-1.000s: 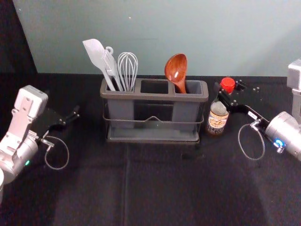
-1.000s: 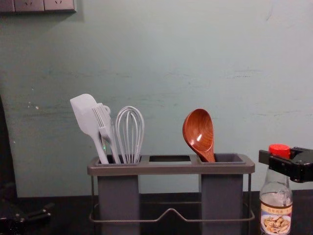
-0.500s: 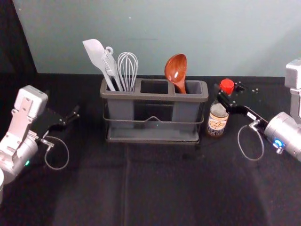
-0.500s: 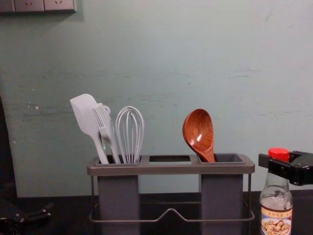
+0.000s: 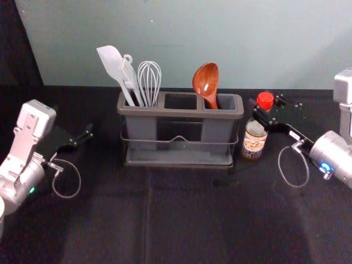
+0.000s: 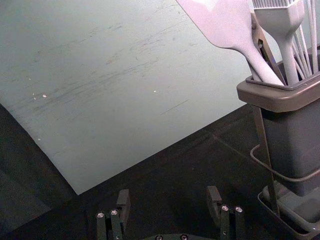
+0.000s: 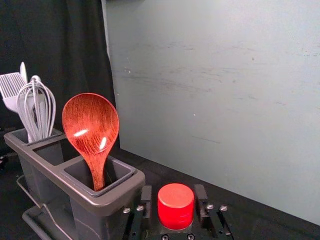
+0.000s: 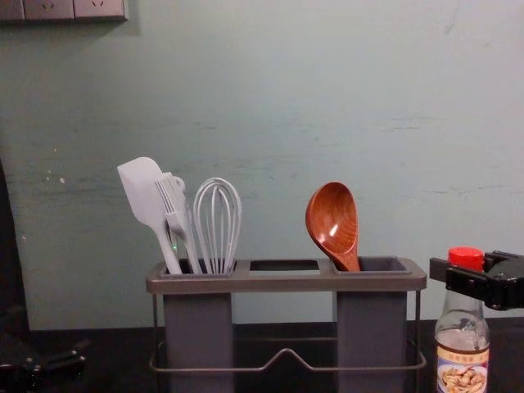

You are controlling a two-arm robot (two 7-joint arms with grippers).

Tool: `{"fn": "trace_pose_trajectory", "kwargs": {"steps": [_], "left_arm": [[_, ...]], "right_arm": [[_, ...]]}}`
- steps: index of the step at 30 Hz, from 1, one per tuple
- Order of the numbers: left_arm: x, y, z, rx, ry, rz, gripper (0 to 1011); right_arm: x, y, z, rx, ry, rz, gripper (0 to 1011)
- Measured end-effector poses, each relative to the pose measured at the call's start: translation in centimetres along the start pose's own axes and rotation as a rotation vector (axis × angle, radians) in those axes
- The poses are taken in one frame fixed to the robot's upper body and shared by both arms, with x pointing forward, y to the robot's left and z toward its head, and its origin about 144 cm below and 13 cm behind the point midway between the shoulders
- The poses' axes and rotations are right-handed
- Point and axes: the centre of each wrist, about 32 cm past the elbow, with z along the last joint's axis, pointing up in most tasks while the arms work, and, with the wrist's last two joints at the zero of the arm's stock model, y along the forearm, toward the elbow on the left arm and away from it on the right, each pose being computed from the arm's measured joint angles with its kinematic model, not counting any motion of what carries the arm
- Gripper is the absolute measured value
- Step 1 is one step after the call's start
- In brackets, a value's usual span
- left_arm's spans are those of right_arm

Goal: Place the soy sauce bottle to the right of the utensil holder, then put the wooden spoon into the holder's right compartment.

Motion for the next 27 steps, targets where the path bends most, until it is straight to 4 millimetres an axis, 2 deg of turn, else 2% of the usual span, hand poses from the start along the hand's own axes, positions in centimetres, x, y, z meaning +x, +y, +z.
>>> {"fn": "trace_pose_trajectory", "kwargs": {"steps": [4, 5, 11, 12, 15, 18, 27], "left_arm": [[0.0, 0.0, 0.0, 0.0, 0.0, 0.0, 1005], [0.0, 0.0, 0.0, 0.0, 0.0, 0.0, 1005], [0.0, 0.0, 0.0, 0.0, 0.0, 0.0, 1005], [0.0, 0.0, 0.0, 0.0, 0.0, 0.0, 1005], [0.0, 0.0, 0.0, 0.0, 0.0, 0.0, 1005], [0.0, 0.0, 0.0, 0.0, 0.0, 0.0, 1005], [0.0, 0.0, 0.0, 0.0, 0.0, 0.0, 1004]], "right_arm": [[-0.01, -0.01, 0.0, 0.0, 0.0, 0.0, 609], [-0.01, -0.01, 0.0, 0.0, 0.0, 0.0, 671], [-0.02, 0.0, 0.01, 0.001, 0.0, 0.001, 816], [-0.02, 0.0, 0.01, 0.001, 0.0, 0.001, 879], [-0.02, 0.0, 0.01, 0.002, 0.0, 0.001, 958], [-0.02, 0.0, 0.01, 0.002, -0.001, 0.0, 1003], [-0.01, 0.0, 0.02, 0.002, -0.001, 0.001, 1002]]}}
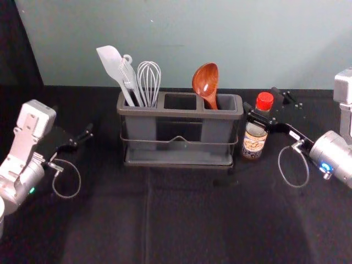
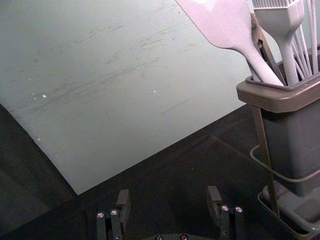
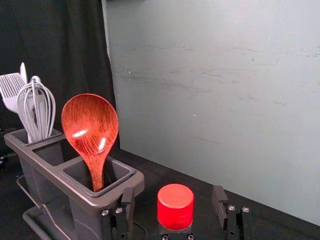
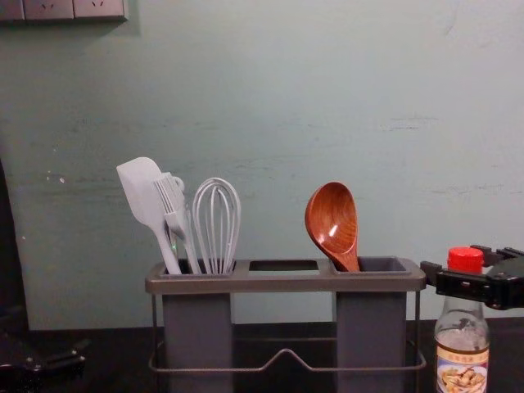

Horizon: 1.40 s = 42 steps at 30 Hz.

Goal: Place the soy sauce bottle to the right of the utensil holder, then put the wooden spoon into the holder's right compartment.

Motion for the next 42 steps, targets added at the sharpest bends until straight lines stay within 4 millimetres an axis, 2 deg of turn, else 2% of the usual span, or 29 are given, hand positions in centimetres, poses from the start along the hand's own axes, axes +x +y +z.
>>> {"fn": "trace_pose_trajectory", "kwargs": {"steps": [12, 23, 32, 42], "left_arm": [[0.0, 0.0, 0.0, 0.0, 0.0, 0.0, 1005], [0.0, 0.0, 0.0, 0.0, 0.0, 0.0, 1005], [0.0, 0.0, 0.0, 0.0, 0.0, 0.0, 1005], [0.0, 0.0, 0.0, 0.0, 0.0, 0.0, 1005]], "right_arm": [[0.0, -0.5, 0.3, 0.021, 0.0, -0.005, 1002], [-0.5, -2.3, 1.9, 0.077, -0.003, -0.007, 1003], [-1.6, -5.4, 3.5, 0.12, -0.001, 0.014, 1003], [-2.8, -8.7, 3.6, 0.114, 0.021, 0.03, 1002]]}}
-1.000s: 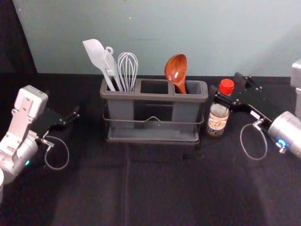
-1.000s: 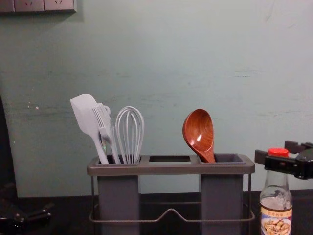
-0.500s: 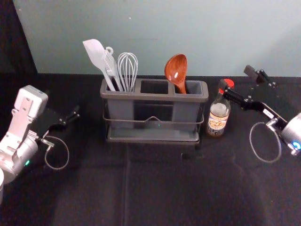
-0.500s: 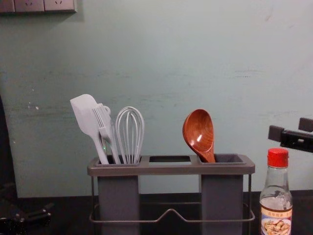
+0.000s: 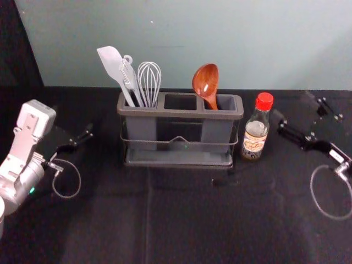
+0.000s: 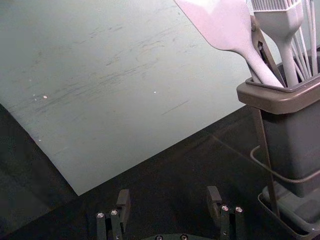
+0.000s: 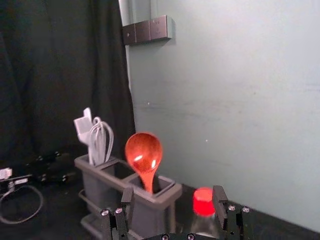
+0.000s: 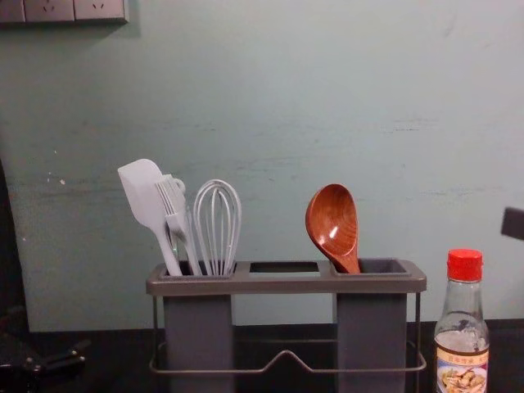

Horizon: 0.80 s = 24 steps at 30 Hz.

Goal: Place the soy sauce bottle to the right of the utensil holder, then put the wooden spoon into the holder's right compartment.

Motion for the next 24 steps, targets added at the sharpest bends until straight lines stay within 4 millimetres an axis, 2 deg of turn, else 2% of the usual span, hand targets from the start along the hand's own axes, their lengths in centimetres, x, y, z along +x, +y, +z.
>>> {"fn": "trace_pose_trajectory", "kwargs": {"steps": [7, 13, 19, 24], "left_arm": [[0.0, 0.0, 0.0, 0.0, 0.0, 0.0, 1005], [0.0, 0.0, 0.0, 0.0, 0.0, 0.0, 1005], [0.0, 0.0, 0.0, 0.0, 0.0, 0.0, 1005], [0.0, 0.0, 0.0, 0.0, 0.0, 0.0, 1005]], "right_arm": [[-1.8, -2.4, -0.8, -0.031, 0.046, -0.002, 1003], [-3.3, -3.7, -1.9, -0.049, 0.057, -0.031, 1003], [-5.7, -4.4, -5.2, -0.063, 0.047, -0.083, 1003], [-6.6, -4.5, -6.8, -0.045, 0.011, -0.132, 1003]]}}
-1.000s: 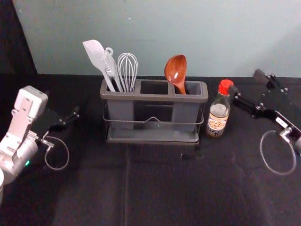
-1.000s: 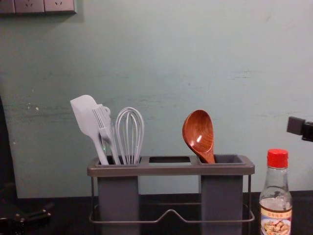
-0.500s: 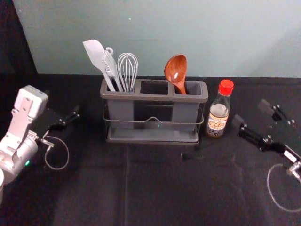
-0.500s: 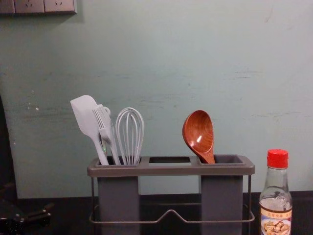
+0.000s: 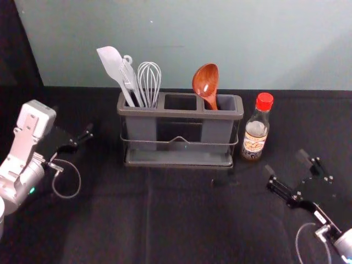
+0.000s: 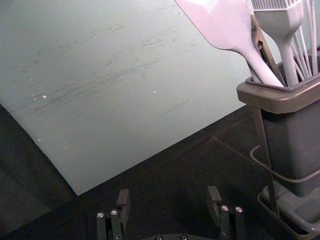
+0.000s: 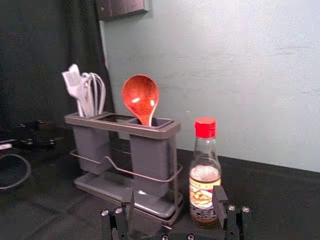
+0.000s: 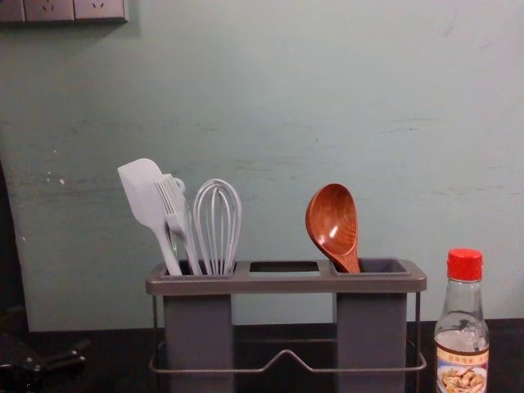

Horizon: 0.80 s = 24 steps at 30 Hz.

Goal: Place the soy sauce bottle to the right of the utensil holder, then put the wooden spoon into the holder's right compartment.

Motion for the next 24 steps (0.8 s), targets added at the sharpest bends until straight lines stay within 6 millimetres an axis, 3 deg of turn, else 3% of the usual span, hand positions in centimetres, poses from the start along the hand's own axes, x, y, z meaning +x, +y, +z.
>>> {"fn": "trace_pose_trajectory", "kwargs": {"steps": [15, 24], "left_arm": [[0.0, 0.0, 0.0, 0.0, 0.0, 0.0, 1005], [0.0, 0.0, 0.0, 0.0, 0.0, 0.0, 1005]], "right_arm": [[-1.1, 1.2, -3.4, 0.026, -0.063, -0.076, 1003], [-1.1, 1.2, -3.5, 0.029, -0.066, -0.072, 1003]]}}
